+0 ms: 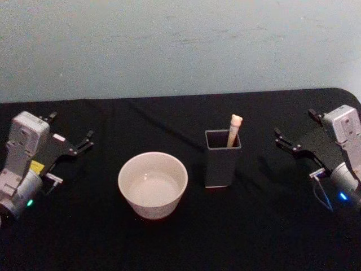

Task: Pick up the stirring spoon with one hand, stir inside the cup, then place it back in its original position.

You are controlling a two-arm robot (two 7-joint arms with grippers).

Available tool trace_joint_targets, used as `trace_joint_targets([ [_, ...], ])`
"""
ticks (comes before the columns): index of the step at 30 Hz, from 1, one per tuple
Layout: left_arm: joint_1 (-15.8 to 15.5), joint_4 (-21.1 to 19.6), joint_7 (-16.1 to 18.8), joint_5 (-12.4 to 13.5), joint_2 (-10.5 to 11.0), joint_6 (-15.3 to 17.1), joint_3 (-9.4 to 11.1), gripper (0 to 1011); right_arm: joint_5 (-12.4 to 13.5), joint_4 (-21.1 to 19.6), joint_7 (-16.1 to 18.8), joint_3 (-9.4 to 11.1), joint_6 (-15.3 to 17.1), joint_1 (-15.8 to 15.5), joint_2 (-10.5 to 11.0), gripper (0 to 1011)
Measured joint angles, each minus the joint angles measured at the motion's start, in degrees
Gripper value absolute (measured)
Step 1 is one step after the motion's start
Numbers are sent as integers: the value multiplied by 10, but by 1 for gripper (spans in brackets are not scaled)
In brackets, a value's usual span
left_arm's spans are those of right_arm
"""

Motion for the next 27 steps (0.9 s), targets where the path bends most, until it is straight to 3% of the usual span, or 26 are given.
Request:
trace_joint_targets([
  [27, 0, 0, 0, 0, 0, 0, 0, 1001, 0, 0, 0, 0, 0, 0, 0, 1000],
])
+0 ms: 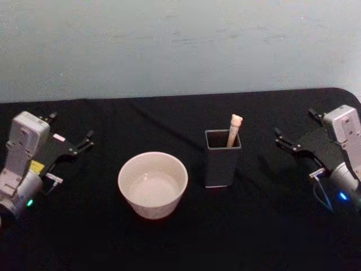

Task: Pick up the stirring spoon with one hand, stir inside the cup, then place it back in its original position.

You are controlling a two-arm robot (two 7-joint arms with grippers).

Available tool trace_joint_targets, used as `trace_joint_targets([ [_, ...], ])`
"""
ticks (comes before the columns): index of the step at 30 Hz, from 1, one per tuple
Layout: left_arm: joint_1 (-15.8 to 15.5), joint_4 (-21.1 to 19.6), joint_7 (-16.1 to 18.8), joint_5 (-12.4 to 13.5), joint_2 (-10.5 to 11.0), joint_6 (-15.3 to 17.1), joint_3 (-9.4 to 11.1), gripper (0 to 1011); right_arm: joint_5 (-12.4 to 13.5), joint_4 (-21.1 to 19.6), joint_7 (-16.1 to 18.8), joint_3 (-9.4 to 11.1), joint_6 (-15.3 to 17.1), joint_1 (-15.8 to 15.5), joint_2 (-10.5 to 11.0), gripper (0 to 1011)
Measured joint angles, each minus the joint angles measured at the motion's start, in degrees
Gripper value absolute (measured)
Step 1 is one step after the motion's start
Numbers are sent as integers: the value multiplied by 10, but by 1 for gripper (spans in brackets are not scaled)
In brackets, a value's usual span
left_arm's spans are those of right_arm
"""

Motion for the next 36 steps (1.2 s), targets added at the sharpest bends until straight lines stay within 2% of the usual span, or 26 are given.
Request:
trace_joint_targets([
  [36, 0, 0, 0, 0, 0, 0, 0, 1001, 0, 0, 0, 0, 0, 0, 0, 1000],
])
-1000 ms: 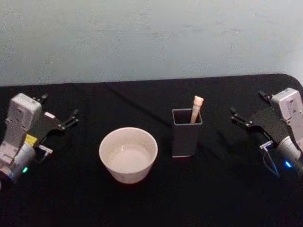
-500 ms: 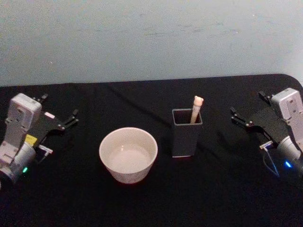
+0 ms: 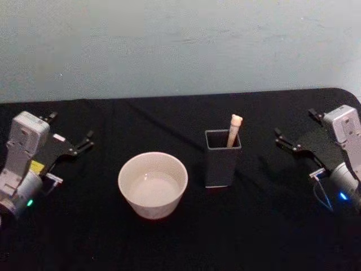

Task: Pick up the stirring spoon with one hand, stir inside the cup, then place it back in its original position.

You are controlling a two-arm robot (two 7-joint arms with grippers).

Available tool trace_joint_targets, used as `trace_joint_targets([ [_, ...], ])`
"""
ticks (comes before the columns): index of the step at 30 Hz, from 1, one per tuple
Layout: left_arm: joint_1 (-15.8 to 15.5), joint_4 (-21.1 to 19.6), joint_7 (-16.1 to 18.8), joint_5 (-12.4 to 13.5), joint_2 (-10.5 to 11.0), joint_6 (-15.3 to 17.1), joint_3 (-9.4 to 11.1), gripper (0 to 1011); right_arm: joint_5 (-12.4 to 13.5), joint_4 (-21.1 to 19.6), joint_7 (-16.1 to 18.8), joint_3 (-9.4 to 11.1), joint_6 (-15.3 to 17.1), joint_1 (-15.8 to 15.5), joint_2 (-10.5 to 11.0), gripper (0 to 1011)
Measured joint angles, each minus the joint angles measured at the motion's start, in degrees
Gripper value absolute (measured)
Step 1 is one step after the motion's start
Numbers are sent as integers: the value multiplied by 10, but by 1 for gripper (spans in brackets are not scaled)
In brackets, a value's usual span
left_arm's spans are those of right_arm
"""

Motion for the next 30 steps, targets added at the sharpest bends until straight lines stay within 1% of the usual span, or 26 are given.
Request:
trace_joint_targets([
  [21, 0, 0, 0, 0, 0, 0, 0, 1001, 0, 0, 1, 1, 0, -1, 0, 1002],
  [24, 0, 0, 0, 0, 0, 0, 0, 1001, 12, -7, 16, 8, -1, -5, 0, 1000],
  [25, 0, 0, 0, 0, 0, 0, 0, 1001, 22, -12, 27, 13, -2, -9, 1, 1000],
  [27, 0, 0, 0, 0, 0, 0, 0, 1001, 33, -19, 39, 18, -2, -13, 1, 1002],
  [28, 0, 0, 0, 0, 0, 0, 0, 1001, 45, -26, 51, 24, -2, -17, 3, 1000],
  [30, 0, 0, 0, 0, 0, 0, 0, 1001, 57, -33, 64, 29, -1, -21, 4, 1002],
])
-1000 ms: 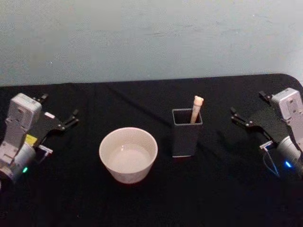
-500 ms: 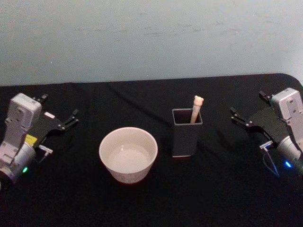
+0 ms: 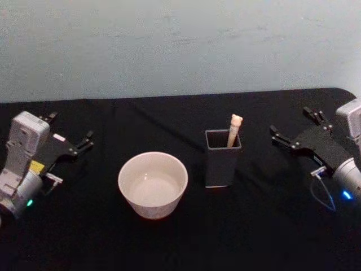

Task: Pick up the stirring spoon with one hand, stir inside the cup, then place it back in its original position.

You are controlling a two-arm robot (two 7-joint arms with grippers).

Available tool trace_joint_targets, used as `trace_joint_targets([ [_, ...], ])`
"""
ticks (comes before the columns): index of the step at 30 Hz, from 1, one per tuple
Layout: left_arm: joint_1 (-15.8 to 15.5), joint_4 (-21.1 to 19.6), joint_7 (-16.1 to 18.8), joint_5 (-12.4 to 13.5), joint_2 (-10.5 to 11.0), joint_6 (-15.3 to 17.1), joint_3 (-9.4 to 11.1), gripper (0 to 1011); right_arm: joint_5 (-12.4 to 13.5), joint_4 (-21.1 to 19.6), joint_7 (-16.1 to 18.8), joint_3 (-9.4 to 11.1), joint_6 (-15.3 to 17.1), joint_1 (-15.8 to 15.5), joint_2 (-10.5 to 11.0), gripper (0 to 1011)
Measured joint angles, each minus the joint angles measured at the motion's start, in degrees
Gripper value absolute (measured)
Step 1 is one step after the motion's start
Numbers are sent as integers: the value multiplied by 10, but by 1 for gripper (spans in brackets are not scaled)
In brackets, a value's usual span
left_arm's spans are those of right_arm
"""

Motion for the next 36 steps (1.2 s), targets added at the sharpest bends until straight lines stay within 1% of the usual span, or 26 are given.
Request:
trace_joint_targets([
  [1, 0, 0, 0, 0, 0, 0, 0, 1001, 16, -8, 15, 6, 2, -4, 1, 1000],
  [2, 0, 0, 0, 0, 0, 0, 0, 1001, 24, -12, 23, 9, 4, -5, 2, 1002],
  [3, 0, 0, 0, 0, 0, 0, 0, 1001, 41, -18, 41, 14, 9, -8, 3, 1000],
  [7, 0, 0, 0, 0, 0, 0, 0, 1001, 83, -28, 85, 25, 27, -12, 7, 1002],
  [8, 0, 0, 0, 0, 0, 0, 0, 1001, 102, -30, 107, 29, 36, -12, 8, 1000],
  [10, 0, 0, 0, 0, 0, 0, 0, 1001, 121, -31, 130, 31, 49, -11, 8, 1000],
  [11, 0, 0, 0, 0, 0, 0, 0, 1001, 139, -30, 152, 34, 60, -8, 8, 1000],
  [15, 0, 0, 0, 0, 0, 0, 0, 1001, 160, -22, 192, 34, 73, -1, 8, 1002],
  [16, 0, 0, 0, 0, 0, 0, 0, 1001, 167, -16, 214, 33, 77, 5, 7, 1000],
  [17, 0, 0, 0, 0, 0, 0, 0, 1001, 169, -13, 223, 32, 79, 8, 6, 1002],
  [18, 0, 0, 0, 0, 0, 0, 0, 1001, 170, -6, 241, 29, 79, 15, 4, 1000],
  [21, 0, 0, 0, 0, 0, 0, 0, 1001, 170, 5, 262, 23, 79, 25, 1, 1002],
  [24, 0, 0, 0, 0, 0, 0, 0, 1001, 164, 27, 296, 10, 72, 47, -5, 1002],
  [26, 0, 0, 0, 0, 0, 0, 0, 1001, 158, 40, 310, 3, 67, 61, -10, 1000],
  [34, 0, 0, 0, 0, 0, 0, 0, 1001, 136, 88, 342, -22, 52, 105, -32, 1000],
  [36, 0, 0, 0, 0, 0, 0, 0, 1001, 133, 95, 346, -25, 50, 112, -36, 1002],
])
